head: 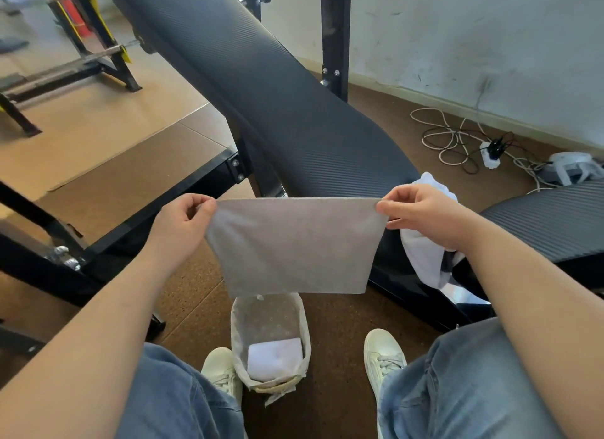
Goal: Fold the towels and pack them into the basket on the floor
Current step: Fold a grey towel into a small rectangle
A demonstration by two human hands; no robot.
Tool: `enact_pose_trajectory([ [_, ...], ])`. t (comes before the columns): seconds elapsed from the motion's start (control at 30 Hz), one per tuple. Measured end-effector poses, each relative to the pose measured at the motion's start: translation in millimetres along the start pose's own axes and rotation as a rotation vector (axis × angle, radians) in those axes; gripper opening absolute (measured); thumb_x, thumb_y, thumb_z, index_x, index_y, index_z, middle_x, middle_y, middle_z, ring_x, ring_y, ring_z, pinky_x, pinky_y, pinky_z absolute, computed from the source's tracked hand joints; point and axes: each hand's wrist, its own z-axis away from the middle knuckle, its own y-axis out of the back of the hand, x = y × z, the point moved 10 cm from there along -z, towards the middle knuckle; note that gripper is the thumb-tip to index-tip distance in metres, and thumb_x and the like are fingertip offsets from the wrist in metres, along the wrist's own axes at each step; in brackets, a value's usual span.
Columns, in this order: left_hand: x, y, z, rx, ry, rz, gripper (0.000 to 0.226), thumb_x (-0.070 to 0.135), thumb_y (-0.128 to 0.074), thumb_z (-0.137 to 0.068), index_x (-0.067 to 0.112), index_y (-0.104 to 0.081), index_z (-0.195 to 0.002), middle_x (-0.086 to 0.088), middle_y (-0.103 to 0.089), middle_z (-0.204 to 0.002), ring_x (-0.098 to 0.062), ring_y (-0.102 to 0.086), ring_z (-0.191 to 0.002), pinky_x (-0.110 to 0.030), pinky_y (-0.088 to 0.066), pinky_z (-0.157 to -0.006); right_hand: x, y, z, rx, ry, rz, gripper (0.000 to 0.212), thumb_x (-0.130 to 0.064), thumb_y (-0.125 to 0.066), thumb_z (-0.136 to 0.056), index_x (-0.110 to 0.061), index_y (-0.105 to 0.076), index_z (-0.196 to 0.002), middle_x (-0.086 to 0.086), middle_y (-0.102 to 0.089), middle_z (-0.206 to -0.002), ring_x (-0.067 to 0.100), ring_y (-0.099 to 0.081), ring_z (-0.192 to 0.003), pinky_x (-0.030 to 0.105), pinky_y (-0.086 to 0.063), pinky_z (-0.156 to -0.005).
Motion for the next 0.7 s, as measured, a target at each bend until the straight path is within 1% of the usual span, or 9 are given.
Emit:
enact_pose_trajectory([
  [0.07,0,1,0,0.034,0.028,0.097,0.022,0.038,-0.057,-0.102,0.023,-0.068,-0.114,0.003,-0.068,-0.106,-0.02,-0.064,-0.102,-0.043,-0.058,-0.086,-4,0,-2,0.027,-0.002,-0.079,0.017,-0.028,-0.068,-0.098,-0.011,-0.071,-0.098,0.005,-0.077,-0.098,0.023,-0.074,-0.1,0.042,-0.059,-0.096],
  [0.13,1,3,0,0.071,0.044,0.129,0.019,0.037,-0.061,-0.1,0.024,-0.07,-0.11,0.002,-0.069,-0.106,-0.021,-0.065,-0.101,-0.047,-0.059,-0.086,-4,-1,-4,0.065,-0.03,-0.124,0.017,-0.027,-0.067,-0.099,-0.01,-0.069,-0.099,0.01,-0.076,-0.098,0.025,-0.075,-0.095,0.041,-0.062,-0.088],
  [0.2,-2,6,0,0.119,0.071,0.14,0.017,0.038,-0.067,-0.096,0.024,-0.072,-0.106,0.002,-0.07,-0.103,-0.021,-0.066,-0.098,-0.048,-0.061,-0.082,-4,-2,-5,0.119,-0.07,-0.138,0.019,-0.028,-0.065,-0.1,-0.008,-0.067,-0.1,0.012,-0.073,-0.096,0.018,-0.075,-0.081,0.035,-0.064,-0.075],
  [0.27,-8,5,1,0.148,0.128,0.172,0.019,0.037,-0.072,-0.093,0.022,-0.073,-0.105,0.0,-0.071,-0.102,-0.022,-0.068,-0.095,-0.046,-0.063,-0.076,-5,-3,-6,0.188,-0.092,-0.167,0.022,-0.028,-0.066,-0.1,-0.006,-0.065,-0.099,0.01,-0.071,-0.09,0.013,-0.072,-0.07,0.03,-0.062,-0.062],
  [0.33,-13,2,1,0.167,0.185,0.212,0.018,0.034,-0.074,-0.092,0.021,-0.072,-0.104,-0.002,-0.072,-0.101,-0.022,-0.07,-0.094,-0.044,-0.064,-0.073,-4,-6,-8,0.247,-0.108,-0.242,0.022,-0.027,-0.065,-0.101,-0.005,-0.062,-0.097,0.01,-0.07,-0.087,0.015,-0.071,-0.066,0.03,-0.06,-0.057],
  [0.43,-13,-2,2,0.219,0.246,0.306,0.015,0.029,-0.073,-0.093,0.021,-0.071,-0.105,-0.003,-0.071,-0.103,-0.023,-0.071,-0.094,-0.044,-0.065,-0.074,-8,-17,-12,0.288,-0.103,-0.402,0.019,-0.023,-0.063,-0.102,-0.008,-0.059,-0.091,0.012,-0.071,-0.085,0.02,-0.073,-0.068,0.033,-0.06,-0.057],
  [0.5,-7,-9,6,0.235,0.266,0.389,0.013,0.027,-0.071,-0.095,0.022,-0.069,-0.108,-0.002,-0.071,-0.105,-0.022,-0.071,-0.095,-0.044,-0.065,-0.076,-16,-27,-15,0.304,-0.08,-0.451,0.017,-0.021,-0.063,-0.102,-0.007,-0.06,-0.091,0.012,-0.071,-0.085,0.02,-0.073,-0.069,0.033,-0.06,-0.057],
  [0.6,8,-28,15,0.204,0.264,0.493,0.016,0.025,-0.069,-0.097,0.022,-0.067,-0.112,-0.001,-0.069,-0.107,-0.019,-0.071,-0.095,-0.038,-0.065,-0.076,-32,-47,-18,0.279,-0.007,-0.419,0.016,-0.017,-0.065,-0.1,-0.006,-0.064,-0.09,0.013,-0.072,-0.086,0.02,-0.072,-0.072,0.034,-0.061,-0.06],
  [0.7,24,-48,21,0.146,0.237,0.536,0.016,0.023,-0.07,-0.096,0.022,-0.067,-0.112,0.0,-0.07,-0.107,-0.018,-0.072,-0.095,-0.036,-0.065,-0.078,-46,-68,-20,0.25,0.078,-0.29,0.014,-0.019,-0.069,-0.098,-0.008,-0.07,-0.089,0.009,-0.075,-0.084,0.022,-0.073,-0.075,0.039,-0.064,-0.066],
])
